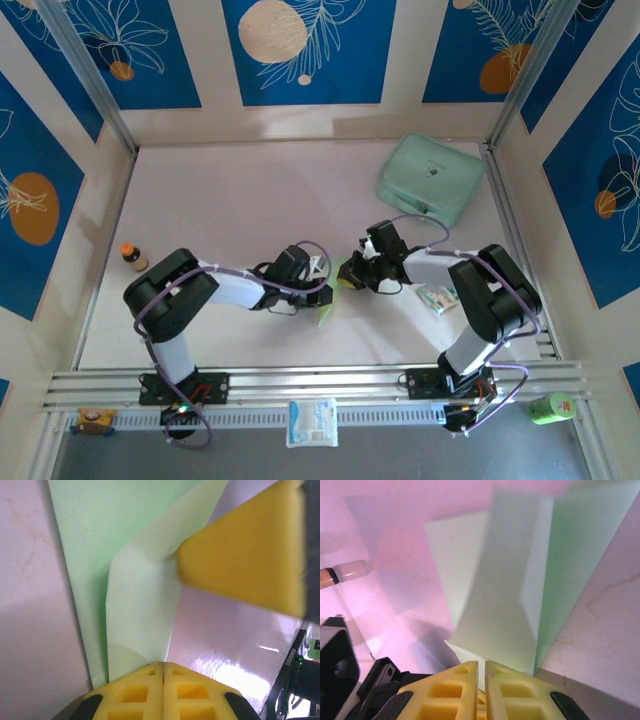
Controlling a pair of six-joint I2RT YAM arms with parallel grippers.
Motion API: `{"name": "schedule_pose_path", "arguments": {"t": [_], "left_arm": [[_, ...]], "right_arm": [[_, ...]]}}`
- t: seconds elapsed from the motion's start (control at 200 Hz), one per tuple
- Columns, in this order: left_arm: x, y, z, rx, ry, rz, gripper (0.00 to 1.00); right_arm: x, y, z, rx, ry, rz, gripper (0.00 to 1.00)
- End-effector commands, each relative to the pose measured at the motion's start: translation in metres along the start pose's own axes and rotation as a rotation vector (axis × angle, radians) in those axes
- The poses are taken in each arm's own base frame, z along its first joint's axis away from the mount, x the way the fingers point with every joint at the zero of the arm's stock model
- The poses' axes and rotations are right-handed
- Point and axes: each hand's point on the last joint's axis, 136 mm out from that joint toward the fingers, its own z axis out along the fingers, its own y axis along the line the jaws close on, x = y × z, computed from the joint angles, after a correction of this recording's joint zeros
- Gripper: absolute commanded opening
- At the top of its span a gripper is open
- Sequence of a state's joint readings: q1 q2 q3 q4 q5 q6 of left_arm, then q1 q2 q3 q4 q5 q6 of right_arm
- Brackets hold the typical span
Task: Fold a paper plane with a square sheet of paper (pick it up from the middle)
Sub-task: Fold the wing for the fifth time at the center of the table.
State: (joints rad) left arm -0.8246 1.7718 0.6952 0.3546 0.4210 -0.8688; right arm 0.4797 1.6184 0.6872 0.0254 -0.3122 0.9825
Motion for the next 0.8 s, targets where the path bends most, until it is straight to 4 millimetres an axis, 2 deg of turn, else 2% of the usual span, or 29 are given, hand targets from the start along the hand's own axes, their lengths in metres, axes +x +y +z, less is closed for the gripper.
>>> {"name": "schedule_pose_path", "arguments": {"t": [0.0,0.165,0.345,0.565,0.675,0.795], "left_arm": [[0.045,0.052,-0.002,-0.134,0.128,-0.065,0.0],[0.043,0.048,0.0,-0.113,0.131,-0.061,0.0],[0.041,0.044,0.002,-0.103,0.132,-0.062,0.0],[0.042,0.045,0.002,-0.105,0.129,-0.075,0.0],[0.044,0.048,0.002,-0.109,0.135,-0.081,0.0],[0.049,0.052,0.001,-0.117,0.146,-0.086,0.0]], "right_arm": [[-0.007,0.011,-0.015,-0.009,-0.029,-0.105,0.13],[0.0,0.025,-0.019,-0.07,-0.015,-0.204,0.13],[0.012,0.031,-0.007,-0.075,0.03,-0.254,0.12],[0.013,0.016,0.012,-0.023,0.056,-0.241,0.11],[0.004,-0.005,0.015,0.048,0.036,-0.21,0.1],[-0.007,-0.017,0.013,0.06,0.019,-0.198,0.1]]}}
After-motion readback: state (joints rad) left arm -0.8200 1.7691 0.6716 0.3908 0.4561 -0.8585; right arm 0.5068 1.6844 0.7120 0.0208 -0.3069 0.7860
